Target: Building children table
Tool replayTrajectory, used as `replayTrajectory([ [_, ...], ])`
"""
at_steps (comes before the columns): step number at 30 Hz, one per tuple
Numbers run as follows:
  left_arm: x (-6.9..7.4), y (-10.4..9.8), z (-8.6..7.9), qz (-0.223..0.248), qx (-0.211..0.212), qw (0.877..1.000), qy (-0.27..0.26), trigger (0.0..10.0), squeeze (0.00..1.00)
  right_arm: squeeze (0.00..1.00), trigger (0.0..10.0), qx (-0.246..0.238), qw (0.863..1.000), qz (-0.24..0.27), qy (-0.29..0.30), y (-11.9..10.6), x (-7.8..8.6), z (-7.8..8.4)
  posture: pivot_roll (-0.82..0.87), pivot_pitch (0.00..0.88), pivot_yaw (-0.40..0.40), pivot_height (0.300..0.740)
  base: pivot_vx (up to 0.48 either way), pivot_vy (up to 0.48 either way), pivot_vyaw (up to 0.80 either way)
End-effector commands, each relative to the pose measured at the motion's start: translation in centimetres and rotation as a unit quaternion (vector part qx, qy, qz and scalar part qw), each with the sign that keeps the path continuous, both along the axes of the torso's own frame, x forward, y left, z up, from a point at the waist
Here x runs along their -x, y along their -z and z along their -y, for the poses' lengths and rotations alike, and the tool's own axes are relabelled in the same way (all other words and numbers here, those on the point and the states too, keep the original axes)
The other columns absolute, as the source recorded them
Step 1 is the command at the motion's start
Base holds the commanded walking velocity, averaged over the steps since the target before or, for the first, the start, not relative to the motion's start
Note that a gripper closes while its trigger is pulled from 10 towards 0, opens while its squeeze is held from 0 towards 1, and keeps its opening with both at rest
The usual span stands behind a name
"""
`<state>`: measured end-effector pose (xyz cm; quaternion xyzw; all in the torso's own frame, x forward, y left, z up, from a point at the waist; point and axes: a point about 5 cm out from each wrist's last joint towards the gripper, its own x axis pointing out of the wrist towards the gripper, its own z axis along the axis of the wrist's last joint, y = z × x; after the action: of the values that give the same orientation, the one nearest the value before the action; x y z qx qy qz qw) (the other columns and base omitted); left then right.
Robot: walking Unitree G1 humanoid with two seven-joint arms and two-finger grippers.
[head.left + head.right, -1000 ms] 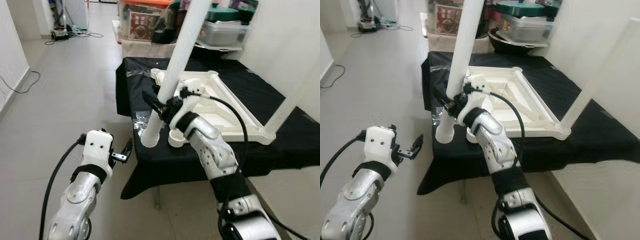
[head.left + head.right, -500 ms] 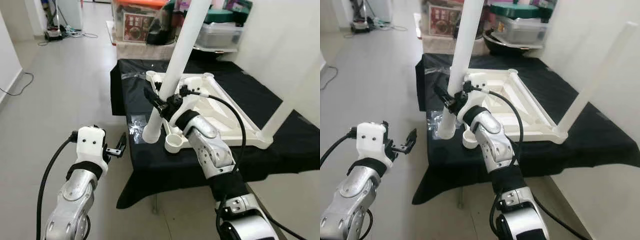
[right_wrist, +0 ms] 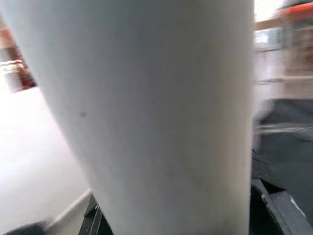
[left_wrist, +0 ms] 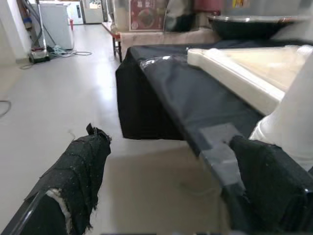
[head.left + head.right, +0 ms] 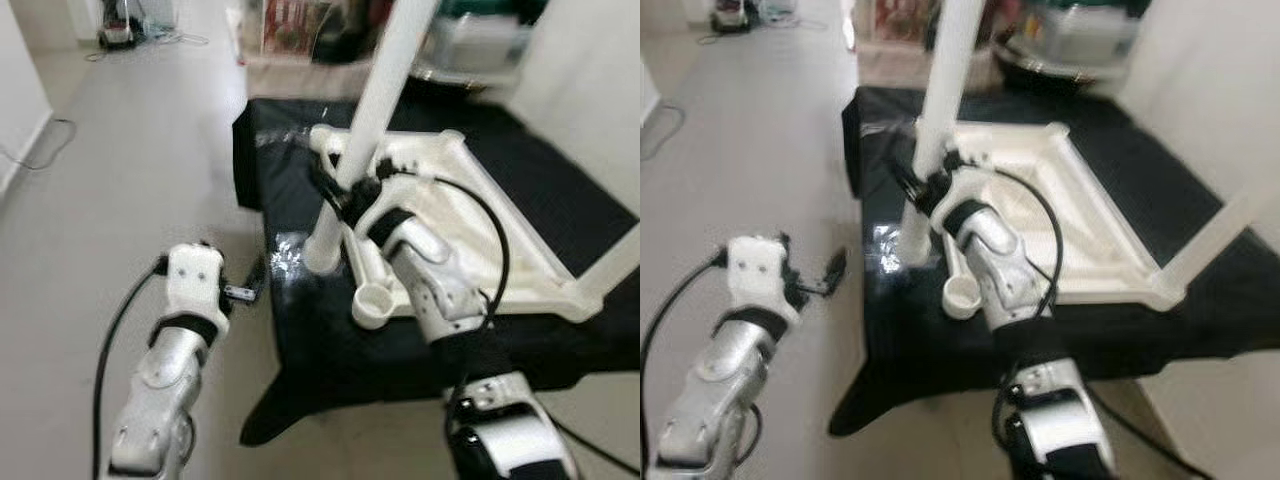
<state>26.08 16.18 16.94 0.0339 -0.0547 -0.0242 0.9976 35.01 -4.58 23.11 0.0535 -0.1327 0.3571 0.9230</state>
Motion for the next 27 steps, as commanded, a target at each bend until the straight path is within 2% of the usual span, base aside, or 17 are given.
replayTrajectory([
  [1,-0.02,-0.17,0.81,0.006,0.004,1.0,0.018,10.0,0.0,0.0,10.0,-0.002,1.0,0.015,0.025,-0.51,-0.32,1.65,0.12,0.0,-0.137,0.74,0.0,0.0,0.0],
  [7,-0.1,0.05,0.97,0.005,-0.004,1.0,0.021,10.0,0.0,0.0,10.0,-0.004,1.0,0.014,0.026,-0.4,-0.21,1.6,0.11,0.0,-0.133,0.74,0.0,0.0,0.0],
  [13,-0.14,0.16,1.11,0.003,-0.01,1.0,0.024,10.0,0.0,0.0,10.0,-0.003,1.0,0.016,0.026,-0.41,-0.27,1.69,0.11,0.0,-0.132,0.74,0.0,-0.404,0.0],
  [27,-0.14,0.14,0.92,0.004,0.005,1.0,0.011,10.0,0.0,0.0,10.0,0.0,1.0,0.012,0.025,-0.19,-0.36,1.75,0.12,0.0,-0.131,0.74,0.0,0.0,0.0],
])
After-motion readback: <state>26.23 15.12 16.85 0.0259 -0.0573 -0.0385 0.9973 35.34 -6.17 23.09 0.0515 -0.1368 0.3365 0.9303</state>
